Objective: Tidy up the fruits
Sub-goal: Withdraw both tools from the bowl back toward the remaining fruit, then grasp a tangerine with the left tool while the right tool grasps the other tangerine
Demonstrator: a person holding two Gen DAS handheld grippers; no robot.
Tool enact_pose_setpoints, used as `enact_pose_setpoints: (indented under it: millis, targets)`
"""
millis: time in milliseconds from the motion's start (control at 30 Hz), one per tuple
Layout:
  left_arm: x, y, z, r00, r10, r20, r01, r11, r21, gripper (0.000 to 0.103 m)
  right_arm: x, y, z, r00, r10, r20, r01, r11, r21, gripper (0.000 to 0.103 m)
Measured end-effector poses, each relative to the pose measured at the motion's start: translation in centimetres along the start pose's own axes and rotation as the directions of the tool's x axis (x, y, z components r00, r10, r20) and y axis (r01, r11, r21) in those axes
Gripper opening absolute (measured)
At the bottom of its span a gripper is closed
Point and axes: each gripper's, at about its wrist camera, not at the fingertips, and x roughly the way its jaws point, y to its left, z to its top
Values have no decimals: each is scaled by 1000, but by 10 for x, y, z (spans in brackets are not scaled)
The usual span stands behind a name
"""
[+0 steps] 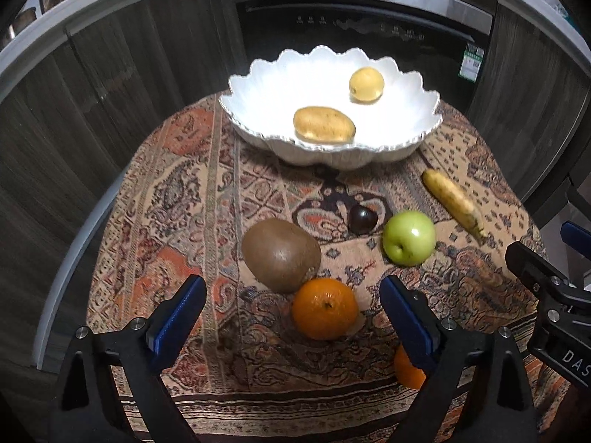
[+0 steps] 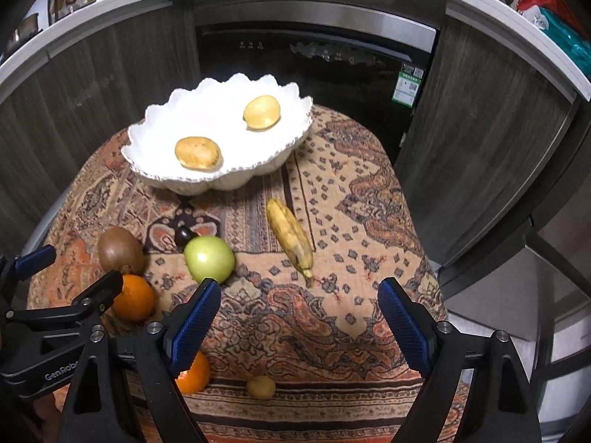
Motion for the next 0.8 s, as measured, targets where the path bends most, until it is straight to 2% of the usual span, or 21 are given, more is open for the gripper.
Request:
enact_pose_setpoints:
  millis: [267,500,567,800]
  targets:
    - [26,-6,-11,999,6,-42,-5,1000,10,91,12,5,-10,1000,-20,-2,20,1000,-22,88]
    - [43,-8,-17,998,6,-68,-5,1000,9,83,28,4,-18,999,-13,-35,12,1000,-16,88]
    - [47,-9,-18,997,4,-73,-3,1000,13,79,31,4,-18,999,-11,-41,10,1000,-13,88]
    - [56,-16,-22,996,-25,-91,27,999,22,55,37,2,-22,998,-4,-59,4,1000,-5,88]
